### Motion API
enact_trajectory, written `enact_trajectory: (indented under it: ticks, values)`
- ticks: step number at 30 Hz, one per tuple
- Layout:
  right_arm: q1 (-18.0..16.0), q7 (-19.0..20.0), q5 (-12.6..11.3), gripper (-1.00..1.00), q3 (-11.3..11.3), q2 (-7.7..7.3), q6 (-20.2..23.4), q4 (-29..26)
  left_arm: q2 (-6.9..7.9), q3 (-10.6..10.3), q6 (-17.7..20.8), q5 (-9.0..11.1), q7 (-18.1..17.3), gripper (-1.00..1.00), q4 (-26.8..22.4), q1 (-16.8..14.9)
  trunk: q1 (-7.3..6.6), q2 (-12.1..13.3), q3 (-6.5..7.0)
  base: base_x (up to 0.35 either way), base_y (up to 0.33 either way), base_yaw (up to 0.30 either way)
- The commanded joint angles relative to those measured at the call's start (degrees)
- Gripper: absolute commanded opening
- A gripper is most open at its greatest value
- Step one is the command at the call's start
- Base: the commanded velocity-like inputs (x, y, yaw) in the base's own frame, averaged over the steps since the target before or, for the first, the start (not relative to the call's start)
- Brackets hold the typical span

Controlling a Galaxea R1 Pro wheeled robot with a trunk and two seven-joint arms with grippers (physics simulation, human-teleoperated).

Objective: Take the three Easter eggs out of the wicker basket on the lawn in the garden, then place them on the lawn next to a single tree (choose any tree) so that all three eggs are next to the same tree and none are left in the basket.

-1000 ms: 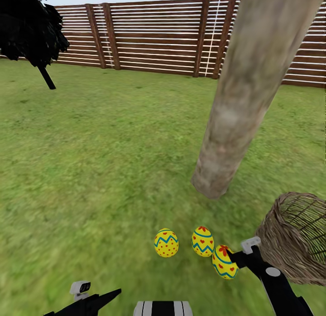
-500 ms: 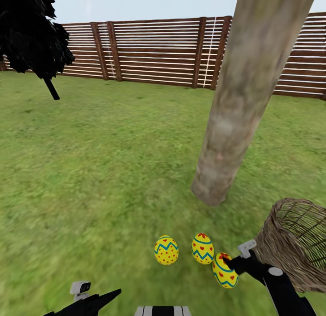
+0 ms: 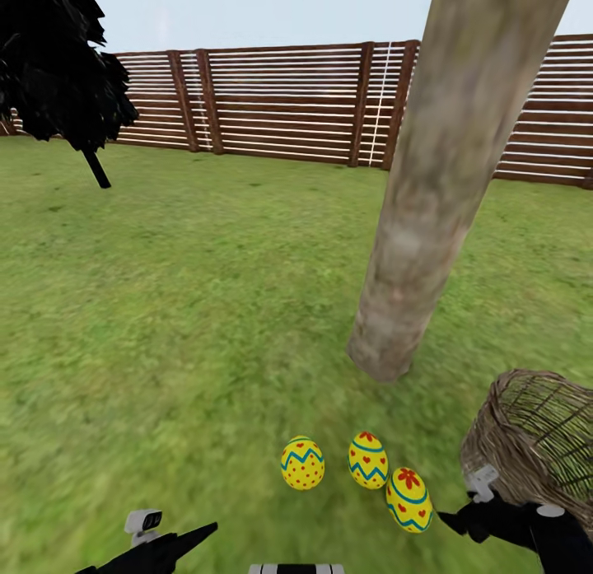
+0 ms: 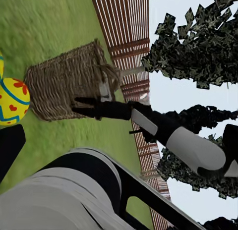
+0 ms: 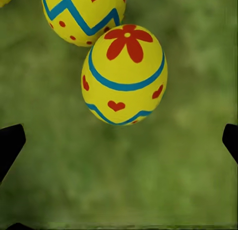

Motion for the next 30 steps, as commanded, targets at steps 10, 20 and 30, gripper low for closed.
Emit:
enact_trajectory:
  ticks: [10,20,30]
  values:
    - [0.0,8.7,17.5,1.00,-14.3,0.32,-2.4,0.9,0.14,0.2,0.6,0.3,0.6,1.00,0.1,0.0,-2.21,4.0,1.76,0.000,0.000,0.000]
    - [0.7,8.1,35.1,1.00,-30.0,-0.07,-10.2,7.0,0.06,0.6,0.6,0.3,3.1,1.00,0.6,0.0,-4.41,8.0,3.55,0.000,0.000,0.000]
    - [1.7,-5.6,46.0,1.00,-37.5,-4.96,-11.4,26.6,0.03,0.7,0.6,0.3,7.8,1.00,0.9,0.0,-6.61,12.0,5.35,0.000,0.000,0.000]
